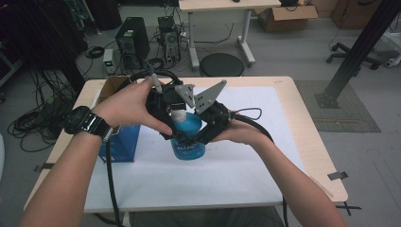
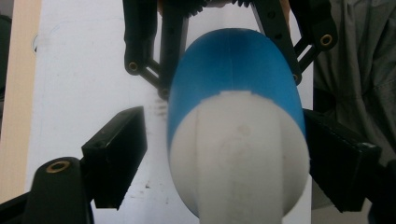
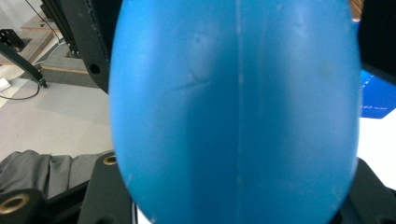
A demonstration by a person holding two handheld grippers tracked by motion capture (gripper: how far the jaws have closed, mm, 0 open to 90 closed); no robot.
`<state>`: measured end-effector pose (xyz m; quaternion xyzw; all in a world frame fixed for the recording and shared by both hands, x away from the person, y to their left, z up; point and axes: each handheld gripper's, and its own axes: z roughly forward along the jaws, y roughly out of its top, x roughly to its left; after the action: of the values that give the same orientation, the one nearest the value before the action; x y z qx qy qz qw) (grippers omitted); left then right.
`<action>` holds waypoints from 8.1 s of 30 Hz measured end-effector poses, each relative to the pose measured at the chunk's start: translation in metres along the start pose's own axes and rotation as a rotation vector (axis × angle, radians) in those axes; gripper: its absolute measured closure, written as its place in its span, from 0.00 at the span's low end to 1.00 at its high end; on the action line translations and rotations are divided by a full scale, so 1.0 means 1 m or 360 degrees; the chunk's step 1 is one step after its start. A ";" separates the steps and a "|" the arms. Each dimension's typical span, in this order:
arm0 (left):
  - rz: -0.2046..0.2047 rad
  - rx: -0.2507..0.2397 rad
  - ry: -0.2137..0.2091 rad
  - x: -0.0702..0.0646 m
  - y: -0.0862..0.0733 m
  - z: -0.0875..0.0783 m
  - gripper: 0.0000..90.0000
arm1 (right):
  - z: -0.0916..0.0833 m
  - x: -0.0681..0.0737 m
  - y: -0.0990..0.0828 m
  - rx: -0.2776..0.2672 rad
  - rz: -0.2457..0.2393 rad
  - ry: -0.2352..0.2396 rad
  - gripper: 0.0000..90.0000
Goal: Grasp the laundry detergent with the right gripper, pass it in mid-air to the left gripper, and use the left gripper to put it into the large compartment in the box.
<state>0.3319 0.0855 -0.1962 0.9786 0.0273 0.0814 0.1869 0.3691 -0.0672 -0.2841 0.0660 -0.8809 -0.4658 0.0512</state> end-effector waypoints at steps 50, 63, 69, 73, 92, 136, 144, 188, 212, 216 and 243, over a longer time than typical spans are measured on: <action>-0.0107 0.0040 -0.0064 0.006 0.007 0.006 0.43 | 0.000 -0.006 -0.006 0.0040 0.0057 0.0025 0.47; -0.0503 0.0015 0.0080 0.028 -0.001 -0.031 0.43 | -0.023 -0.010 -0.028 0.0119 0.0145 -0.0167 0.08; -0.0897 0.0069 0.0315 0.045 -0.015 -0.061 0.43 | -0.046 -0.010 -0.052 0.0395 0.0124 -0.0265 0.06; -0.1146 0.0071 0.0473 0.056 -0.029 -0.083 0.43 | -0.062 -0.008 -0.068 0.0544 0.0138 -0.0289 0.06; -0.2002 0.0117 0.0831 0.076 -0.113 -0.135 0.43 | -0.145 -0.002 -0.119 0.0795 0.0342 -0.0416 0.07; -0.2174 0.0353 0.0690 0.069 -0.191 0.008 0.43 | -0.169 0.004 -0.147 0.0783 0.0452 -0.0471 0.08; -0.2175 0.0373 0.0671 0.067 -0.196 0.019 0.43 | -0.169 0.005 -0.147 0.0782 0.0447 -0.0471 0.08; -0.2111 0.0377 0.0696 0.065 -0.191 0.014 0.28 | -0.178 0.016 -0.149 0.0797 0.0461 -0.0480 0.08; -0.1634 0.0157 0.0636 0.042 -0.071 -0.021 0.19 | -0.177 0.022 -0.137 0.0771 0.0423 -0.0481 0.08; -0.1557 0.0135 0.0567 0.037 -0.050 -0.004 0.16 | -0.175 0.022 -0.135 0.0775 0.0414 -0.0475 0.08; -0.1390 0.0161 0.0419 0.026 -0.008 0.056 0.05 | -0.174 0.020 -0.144 0.0785 0.0449 -0.0449 0.08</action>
<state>0.3672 0.0752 -0.2468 0.8647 0.4646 0.1173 0.1507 0.3852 -0.2922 -0.3055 -0.1116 -0.9662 -0.2311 -0.0249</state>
